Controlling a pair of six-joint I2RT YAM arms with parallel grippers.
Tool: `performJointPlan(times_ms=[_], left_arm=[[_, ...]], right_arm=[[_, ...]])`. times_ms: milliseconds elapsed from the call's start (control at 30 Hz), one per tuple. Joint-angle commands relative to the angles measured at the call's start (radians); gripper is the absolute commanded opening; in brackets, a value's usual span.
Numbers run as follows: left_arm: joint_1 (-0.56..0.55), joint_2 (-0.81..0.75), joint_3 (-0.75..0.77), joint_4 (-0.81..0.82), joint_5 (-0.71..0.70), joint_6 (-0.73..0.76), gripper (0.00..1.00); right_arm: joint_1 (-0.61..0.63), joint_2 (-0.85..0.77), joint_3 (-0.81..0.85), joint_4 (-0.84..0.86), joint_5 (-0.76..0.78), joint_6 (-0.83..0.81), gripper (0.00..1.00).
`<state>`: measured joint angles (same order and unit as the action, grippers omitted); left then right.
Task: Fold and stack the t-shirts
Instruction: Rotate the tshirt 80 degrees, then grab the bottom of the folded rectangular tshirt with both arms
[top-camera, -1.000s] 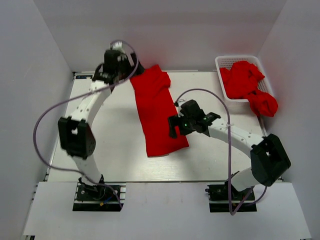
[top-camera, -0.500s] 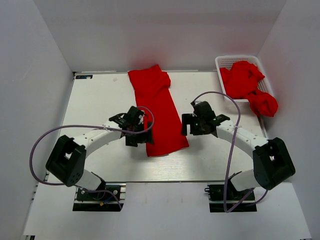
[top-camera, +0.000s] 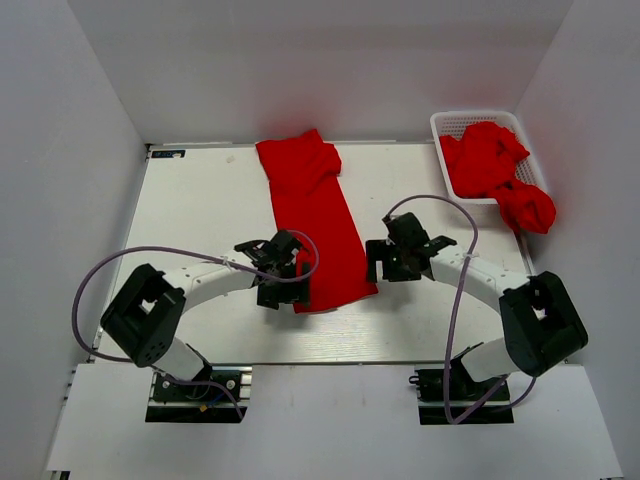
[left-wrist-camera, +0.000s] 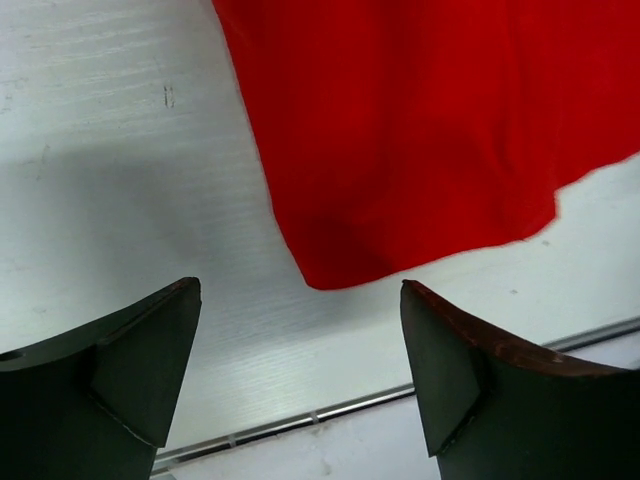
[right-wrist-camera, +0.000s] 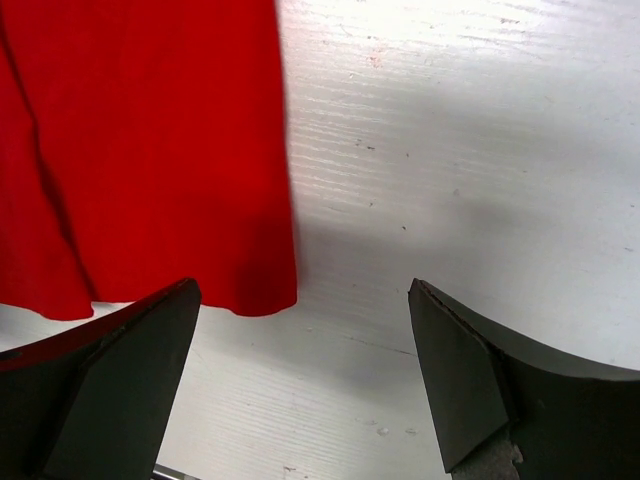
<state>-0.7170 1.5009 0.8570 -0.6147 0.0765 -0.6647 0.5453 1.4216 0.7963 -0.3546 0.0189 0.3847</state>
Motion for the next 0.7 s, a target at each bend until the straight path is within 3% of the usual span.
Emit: performJointPlan(times_ms=[0,100,233,400,433,600,667], left_arm=[[-0.012,0.036,0.004,-0.005,-0.049,0.011,0.90],[-0.021,0.102,0.028,-0.029,-0.060,0.011,0.80],[-0.030,0.139,0.037,-0.030,-0.017,0.022,0.69],[-0.051,0.139,-0.003,-0.010,0.029,0.022,0.66],[-0.052,0.139,-0.013,0.001,0.029,0.022,0.65],[-0.061,0.130,-0.033,0.020,0.039,-0.010,0.54],[-0.070,0.130,-0.033,0.020,0.049,-0.010,0.50]], right_arm=[[0.005,0.022,-0.009,0.032,-0.039,-0.009,0.91],[0.008,0.043,-0.014,0.046,-0.088,-0.012,0.91],[0.013,0.068,-0.016,0.054,-0.128,-0.012,0.83],[0.013,0.083,-0.020,0.052,-0.146,-0.020,0.72],[0.015,0.086,-0.016,0.052,-0.151,-0.026,0.65],[0.011,0.145,0.012,0.028,-0.168,-0.032,0.51],[0.012,0.149,0.012,0.026,-0.171,-0.033,0.38]])
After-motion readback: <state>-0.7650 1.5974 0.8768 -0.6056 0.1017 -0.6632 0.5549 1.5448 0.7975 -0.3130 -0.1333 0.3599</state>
